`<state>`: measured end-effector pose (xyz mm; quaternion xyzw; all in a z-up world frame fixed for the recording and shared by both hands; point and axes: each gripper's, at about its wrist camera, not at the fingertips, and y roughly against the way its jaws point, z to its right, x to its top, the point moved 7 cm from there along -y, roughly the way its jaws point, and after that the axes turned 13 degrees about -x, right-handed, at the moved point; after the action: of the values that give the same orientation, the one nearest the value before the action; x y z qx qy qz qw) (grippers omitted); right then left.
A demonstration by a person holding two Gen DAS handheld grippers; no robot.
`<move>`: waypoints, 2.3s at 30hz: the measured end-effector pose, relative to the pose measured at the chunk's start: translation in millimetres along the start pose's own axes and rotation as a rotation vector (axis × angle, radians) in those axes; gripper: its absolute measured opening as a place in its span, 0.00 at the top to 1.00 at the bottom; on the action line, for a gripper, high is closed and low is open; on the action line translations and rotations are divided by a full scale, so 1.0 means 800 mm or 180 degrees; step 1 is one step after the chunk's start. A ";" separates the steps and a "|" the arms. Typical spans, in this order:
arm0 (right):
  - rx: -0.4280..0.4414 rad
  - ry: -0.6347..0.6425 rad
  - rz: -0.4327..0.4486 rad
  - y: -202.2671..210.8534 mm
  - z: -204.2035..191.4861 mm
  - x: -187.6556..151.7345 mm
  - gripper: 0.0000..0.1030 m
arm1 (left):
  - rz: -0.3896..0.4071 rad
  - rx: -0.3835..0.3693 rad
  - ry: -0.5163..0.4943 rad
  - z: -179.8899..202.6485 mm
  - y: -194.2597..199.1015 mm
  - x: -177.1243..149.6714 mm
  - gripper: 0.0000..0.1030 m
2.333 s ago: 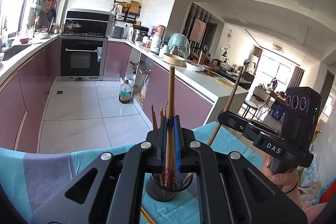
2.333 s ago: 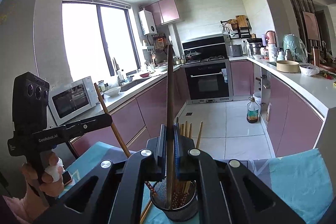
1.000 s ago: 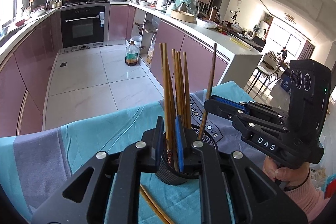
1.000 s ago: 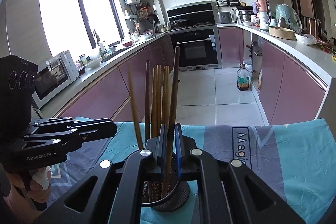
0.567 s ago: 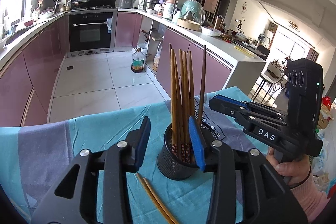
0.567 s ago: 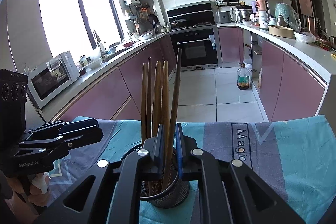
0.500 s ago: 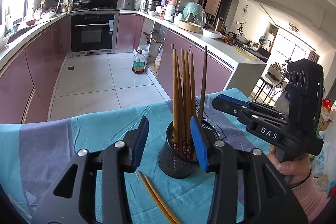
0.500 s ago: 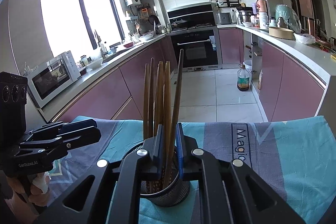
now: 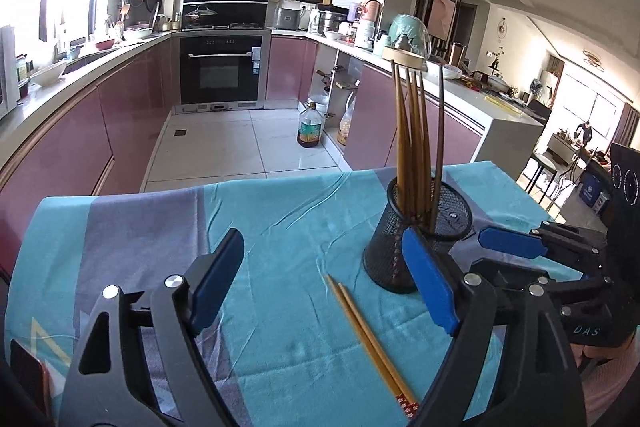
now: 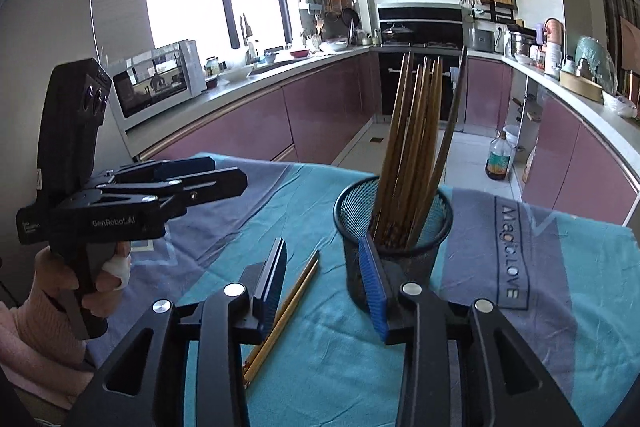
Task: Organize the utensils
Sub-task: 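Withdraw both open tools from the holder toward the remaining chopsticks, then close the right tool on a chopstick while the left tool grasps another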
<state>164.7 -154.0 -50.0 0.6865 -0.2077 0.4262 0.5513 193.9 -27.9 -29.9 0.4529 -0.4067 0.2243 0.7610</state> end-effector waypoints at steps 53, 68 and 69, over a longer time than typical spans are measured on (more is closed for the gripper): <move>-0.0095 -0.0015 -0.0899 -0.065 -0.036 -0.097 0.82 | -0.0734 -0.0078 0.0002 0.011 -0.044 -0.136 0.22; -0.0013 -0.0065 -0.0887 -0.059 -0.017 -0.100 0.81 | -0.1082 -0.0245 -0.0148 0.045 -0.089 -0.162 0.59; -0.0012 -0.0064 -0.0885 -0.059 -0.017 -0.101 0.81 | -0.1087 -0.0254 -0.0142 0.046 -0.088 -0.162 0.63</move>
<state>150.9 -141.5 -142.5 0.7119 -0.1169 0.3383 0.6042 154.6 -91.2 -162.7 0.4898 -0.3492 0.0653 0.7962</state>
